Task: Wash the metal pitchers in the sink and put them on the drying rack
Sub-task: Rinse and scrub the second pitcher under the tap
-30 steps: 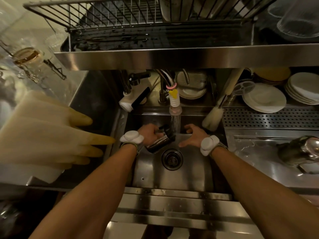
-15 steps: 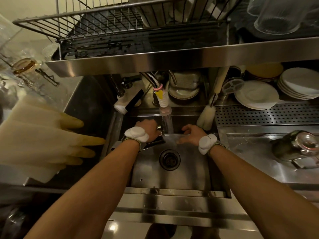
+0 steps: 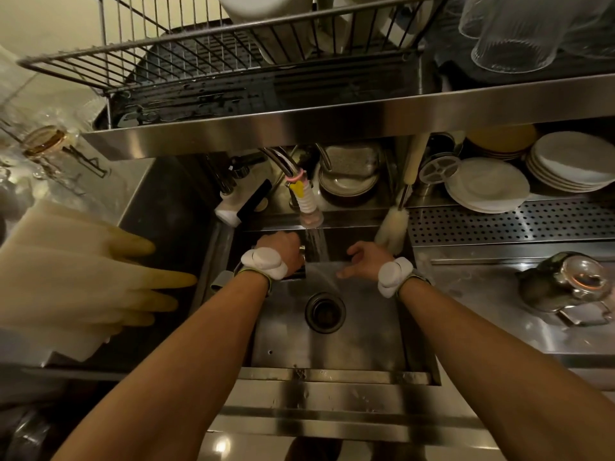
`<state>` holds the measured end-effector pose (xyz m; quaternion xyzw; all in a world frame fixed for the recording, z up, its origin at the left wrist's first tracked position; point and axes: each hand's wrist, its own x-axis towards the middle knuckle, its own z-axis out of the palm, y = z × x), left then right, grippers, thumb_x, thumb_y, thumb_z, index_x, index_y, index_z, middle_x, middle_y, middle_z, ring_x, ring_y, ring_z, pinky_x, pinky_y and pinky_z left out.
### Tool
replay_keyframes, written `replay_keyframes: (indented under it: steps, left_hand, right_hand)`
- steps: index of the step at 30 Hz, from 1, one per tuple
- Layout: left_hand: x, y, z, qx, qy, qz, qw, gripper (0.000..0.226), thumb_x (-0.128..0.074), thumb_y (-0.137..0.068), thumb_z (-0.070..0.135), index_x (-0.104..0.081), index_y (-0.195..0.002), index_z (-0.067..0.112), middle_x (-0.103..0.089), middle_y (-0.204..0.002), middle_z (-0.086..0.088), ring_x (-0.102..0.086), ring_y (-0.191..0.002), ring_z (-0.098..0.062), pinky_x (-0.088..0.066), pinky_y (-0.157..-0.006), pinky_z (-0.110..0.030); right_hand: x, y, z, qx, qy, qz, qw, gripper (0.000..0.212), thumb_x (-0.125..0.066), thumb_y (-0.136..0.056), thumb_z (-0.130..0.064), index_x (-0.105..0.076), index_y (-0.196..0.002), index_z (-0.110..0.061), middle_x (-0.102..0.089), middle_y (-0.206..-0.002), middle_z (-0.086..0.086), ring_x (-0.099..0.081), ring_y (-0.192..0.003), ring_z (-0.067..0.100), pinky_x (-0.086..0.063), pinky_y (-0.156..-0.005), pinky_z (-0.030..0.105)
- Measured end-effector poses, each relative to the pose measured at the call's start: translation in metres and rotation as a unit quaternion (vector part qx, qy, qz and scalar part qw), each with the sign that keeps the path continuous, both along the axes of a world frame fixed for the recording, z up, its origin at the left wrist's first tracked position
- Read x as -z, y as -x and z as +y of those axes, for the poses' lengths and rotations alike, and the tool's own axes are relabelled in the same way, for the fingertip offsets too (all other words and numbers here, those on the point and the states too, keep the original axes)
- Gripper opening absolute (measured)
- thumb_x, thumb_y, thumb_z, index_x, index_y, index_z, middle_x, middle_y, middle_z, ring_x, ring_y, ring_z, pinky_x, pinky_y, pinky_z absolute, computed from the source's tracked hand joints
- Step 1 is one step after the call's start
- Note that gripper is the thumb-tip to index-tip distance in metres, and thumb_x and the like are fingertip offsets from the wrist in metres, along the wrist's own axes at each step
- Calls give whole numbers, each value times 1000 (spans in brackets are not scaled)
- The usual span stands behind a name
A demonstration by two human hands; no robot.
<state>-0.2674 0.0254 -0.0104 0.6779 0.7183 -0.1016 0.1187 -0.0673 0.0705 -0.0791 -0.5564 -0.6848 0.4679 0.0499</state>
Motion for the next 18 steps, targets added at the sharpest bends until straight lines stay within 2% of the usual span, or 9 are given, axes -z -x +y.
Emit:
replay_keyframes:
  steps: [5,7,10,13,15,18]
  left_hand:
    - [-5,0,0,-8,20,-1,1000,34,-54,-88,40,-63,-99,10,-66,-104,-13,-64,-92,-31,-45,-70,-33]
    - [-8,1,1,-37,45,-47,997,33,-53,-87,39,-65,-94,9,-66,-103,-14,-64,-91,-30,-48,-74,-35]
    - [-10,2,1,-108,72,-140,982,32,-50,-89,32,-66,-89,4,-66,-104,-16,-62,-94,-33,-46,-73,-34]
    - [-8,2,-3,-166,80,-251,950,27,-52,-90,22,-66,-99,0,-65,-104,-17,-62,-98,-31,-45,-75,-31]
    - [-8,0,-6,-202,82,-329,919,23,-53,-91,13,-65,-104,-2,-63,-103,-17,-60,-94,-28,-45,-69,-25]
    - [-6,-1,-7,-233,88,-401,882,21,-49,-90,-1,-63,-105,-7,-61,-109,-26,-54,-92,-27,-41,-69,-25]
  right_hand:
    - [1,0,1,-2,-2,2,1000,71,-84,-63,-39,-54,-123,-13,-64,-112,5,-59,-95,16,-42,-76,23]
    - [1,1,2,1,2,7,1000,73,-85,-63,-36,-53,-124,-13,-64,-113,7,-58,-93,15,-43,-76,24]
    - [-1,3,0,-2,16,26,1000,87,-88,-59,-33,-44,-133,-16,-59,-121,10,-59,-104,21,-46,-82,27]
    - [-4,10,-4,-6,15,57,998,111,-91,-52,-29,-29,-143,-23,-51,-133,9,-52,-119,25,-46,-91,31]
    - [-5,16,-7,1,10,93,996,122,-92,-49,-26,-19,-147,-22,-45,-142,7,-44,-129,26,-41,-102,35]
    - [-8,25,-8,42,3,155,987,119,-92,-48,-25,-22,-145,-23,-44,-142,2,-41,-130,22,-37,-105,33]
